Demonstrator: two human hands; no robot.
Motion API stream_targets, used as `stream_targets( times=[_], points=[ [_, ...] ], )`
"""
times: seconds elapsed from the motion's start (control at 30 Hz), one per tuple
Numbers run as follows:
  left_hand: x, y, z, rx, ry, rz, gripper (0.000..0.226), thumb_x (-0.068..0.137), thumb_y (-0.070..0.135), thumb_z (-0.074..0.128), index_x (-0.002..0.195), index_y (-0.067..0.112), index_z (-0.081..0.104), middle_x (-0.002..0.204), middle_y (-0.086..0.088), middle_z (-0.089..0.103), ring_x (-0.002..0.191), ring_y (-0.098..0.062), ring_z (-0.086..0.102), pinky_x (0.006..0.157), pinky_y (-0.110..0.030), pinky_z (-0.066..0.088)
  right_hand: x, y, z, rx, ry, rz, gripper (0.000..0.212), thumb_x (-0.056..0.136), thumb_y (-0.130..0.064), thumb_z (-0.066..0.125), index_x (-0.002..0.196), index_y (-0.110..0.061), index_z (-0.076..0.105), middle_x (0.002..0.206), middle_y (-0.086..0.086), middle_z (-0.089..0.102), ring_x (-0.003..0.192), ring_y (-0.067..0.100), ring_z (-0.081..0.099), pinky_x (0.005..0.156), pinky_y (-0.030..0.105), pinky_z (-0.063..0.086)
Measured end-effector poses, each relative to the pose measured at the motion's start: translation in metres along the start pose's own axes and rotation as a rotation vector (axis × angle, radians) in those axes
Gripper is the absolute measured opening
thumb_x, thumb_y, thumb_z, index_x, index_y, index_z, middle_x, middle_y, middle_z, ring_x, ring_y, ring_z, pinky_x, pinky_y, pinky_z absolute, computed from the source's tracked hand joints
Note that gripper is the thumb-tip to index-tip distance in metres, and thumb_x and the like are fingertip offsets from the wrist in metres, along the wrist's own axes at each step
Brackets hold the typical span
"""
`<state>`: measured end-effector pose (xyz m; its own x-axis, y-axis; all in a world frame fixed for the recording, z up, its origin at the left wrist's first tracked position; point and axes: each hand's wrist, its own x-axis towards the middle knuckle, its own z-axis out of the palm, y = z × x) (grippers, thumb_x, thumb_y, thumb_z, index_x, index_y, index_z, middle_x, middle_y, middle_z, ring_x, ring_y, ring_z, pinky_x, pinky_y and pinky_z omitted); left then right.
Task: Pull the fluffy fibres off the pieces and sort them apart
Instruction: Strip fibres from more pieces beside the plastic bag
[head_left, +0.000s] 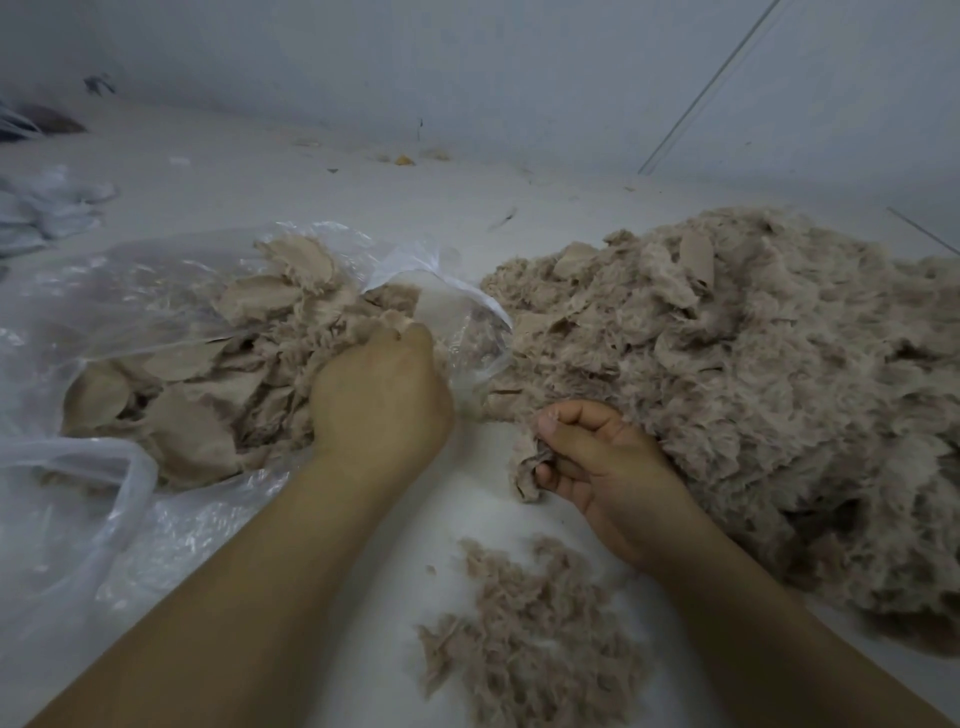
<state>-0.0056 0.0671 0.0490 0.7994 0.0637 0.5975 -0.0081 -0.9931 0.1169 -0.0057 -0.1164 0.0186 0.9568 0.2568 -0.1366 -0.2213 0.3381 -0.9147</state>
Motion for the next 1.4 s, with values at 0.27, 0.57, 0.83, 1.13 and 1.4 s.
stream_targets(
  times=[0.27, 0.57, 0.83, 1.13, 1.4],
  points=[
    [-0.005, -0.005, 0.017, 0.049, -0.200, -0.066, 0.018, 0.082, 0.011, 0.052, 0.066, 0.015, 0.044, 0.076, -0.011, 0.059, 0.060, -0.026, 0.041, 0.051, -0.027, 0.025, 0.000, 0.000, -0.001, 0.000, 0.000, 0.008, 0.015, 0.068, -0.017, 0.069, 0.079, -0.011, 0.061, 0.063, 0.001, 0.060, 0.055, 0.013, 0.054, 0.052, 0.021, 0.051],
    [-0.015, 0.022, 0.008, -0.524, -0.264, 0.001, 0.040, 0.089, 0.053, 0.056, 0.071, 0.018, 0.062, 0.064, 0.005, 0.056, 0.053, -0.016, 0.054, 0.045, -0.029, 0.036, -0.001, 0.001, -0.004, 0.003, -0.050, -0.007, 0.011, 0.070, -0.019, 0.069, 0.079, -0.012, 0.066, 0.073, 0.008, 0.063, 0.060, 0.015, 0.058, 0.057, 0.022, 0.053],
    [-0.021, 0.031, 0.007, -1.183, -0.560, -0.213, 0.017, 0.086, 0.012, 0.072, 0.073, 0.003, 0.068, 0.052, -0.003, 0.066, 0.044, -0.009, 0.059, 0.045, -0.021, 0.047, 0.001, -0.001, -0.005, -0.009, -0.087, 0.023, 0.025, 0.096, -0.017, 0.052, 0.089, -0.013, 0.075, 0.077, 0.004, 0.074, 0.069, 0.013, 0.068, 0.063, 0.023, 0.057],
    [-0.017, 0.027, 0.010, -1.525, -0.482, -0.550, 0.029, 0.093, 0.019, 0.062, 0.068, 0.007, 0.069, 0.058, -0.010, 0.061, 0.047, -0.018, 0.051, 0.042, -0.024, 0.040, 0.000, -0.002, 0.000, 0.005, -0.029, 0.059, 0.015, 0.098, -0.010, 0.050, 0.086, -0.010, 0.059, 0.058, -0.005, 0.066, 0.052, 0.003, 0.062, 0.054, 0.019, 0.053],
    [-0.016, 0.022, 0.014, -1.540, -0.269, -0.605, 0.042, 0.099, 0.023, 0.054, 0.057, 0.018, 0.056, 0.051, 0.000, 0.047, 0.044, -0.014, 0.041, 0.043, -0.026, 0.038, 0.001, -0.002, -0.001, -0.029, 0.026, 0.043, 0.015, 0.099, -0.011, 0.049, 0.085, -0.009, 0.053, 0.045, -0.011, 0.048, 0.041, 0.000, 0.048, 0.056, 0.022, 0.054]
  ],
)
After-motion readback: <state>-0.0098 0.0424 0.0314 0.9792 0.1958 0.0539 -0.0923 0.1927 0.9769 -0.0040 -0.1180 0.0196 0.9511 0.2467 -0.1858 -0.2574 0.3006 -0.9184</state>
